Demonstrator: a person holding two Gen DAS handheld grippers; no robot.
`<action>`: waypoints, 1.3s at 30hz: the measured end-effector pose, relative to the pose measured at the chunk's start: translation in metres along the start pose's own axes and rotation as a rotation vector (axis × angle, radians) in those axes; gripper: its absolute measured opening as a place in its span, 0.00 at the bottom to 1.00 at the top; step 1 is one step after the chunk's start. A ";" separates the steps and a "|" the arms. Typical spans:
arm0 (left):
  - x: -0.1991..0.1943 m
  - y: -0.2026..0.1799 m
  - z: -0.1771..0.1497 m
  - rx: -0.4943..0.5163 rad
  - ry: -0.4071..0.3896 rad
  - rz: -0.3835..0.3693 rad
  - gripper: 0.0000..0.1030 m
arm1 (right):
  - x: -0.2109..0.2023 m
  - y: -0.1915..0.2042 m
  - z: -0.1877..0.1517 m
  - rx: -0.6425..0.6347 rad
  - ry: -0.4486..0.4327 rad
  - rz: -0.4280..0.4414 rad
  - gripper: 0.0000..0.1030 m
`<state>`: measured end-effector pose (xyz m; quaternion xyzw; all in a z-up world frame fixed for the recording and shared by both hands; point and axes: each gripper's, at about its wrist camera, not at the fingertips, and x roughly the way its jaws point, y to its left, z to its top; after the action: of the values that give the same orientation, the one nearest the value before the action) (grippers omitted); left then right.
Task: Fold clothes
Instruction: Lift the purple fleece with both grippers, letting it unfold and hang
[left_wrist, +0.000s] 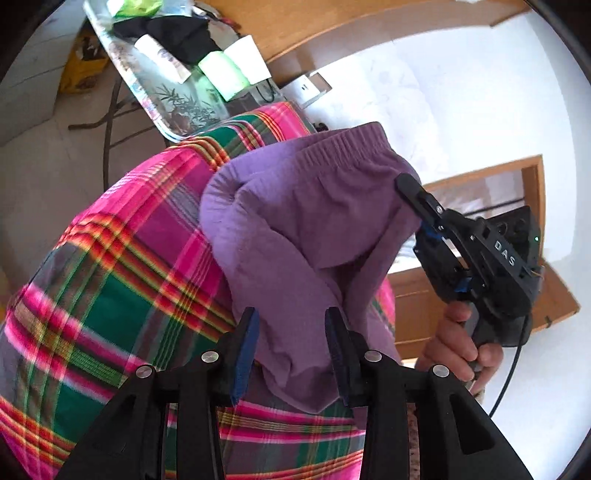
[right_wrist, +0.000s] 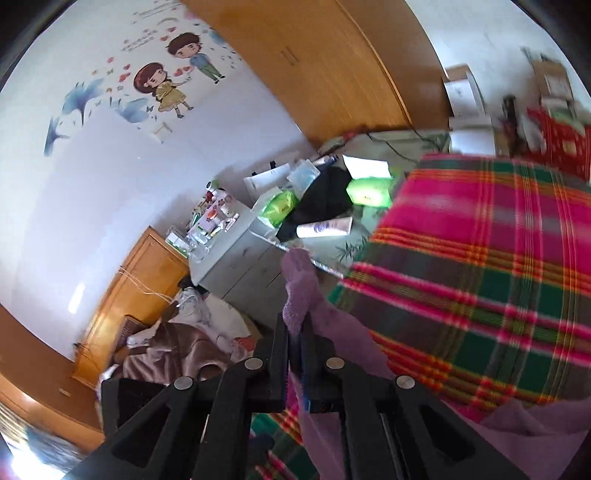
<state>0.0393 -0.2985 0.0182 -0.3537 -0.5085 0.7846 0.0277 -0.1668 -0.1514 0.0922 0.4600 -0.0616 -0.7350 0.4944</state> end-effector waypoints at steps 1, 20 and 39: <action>0.005 -0.003 0.002 0.008 0.004 0.010 0.37 | -0.005 -0.005 -0.001 0.006 -0.002 -0.001 0.08; 0.032 -0.086 0.003 0.187 0.066 0.055 0.53 | -0.199 -0.100 -0.121 0.069 -0.120 -0.337 0.37; 0.094 -0.093 -0.001 0.099 0.222 0.153 0.57 | -0.201 -0.126 -0.202 0.181 -0.155 -0.223 0.38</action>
<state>-0.0596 -0.2151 0.0450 -0.4740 -0.4345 0.7647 0.0414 -0.0849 0.1426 0.0323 0.4485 -0.1143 -0.8101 0.3599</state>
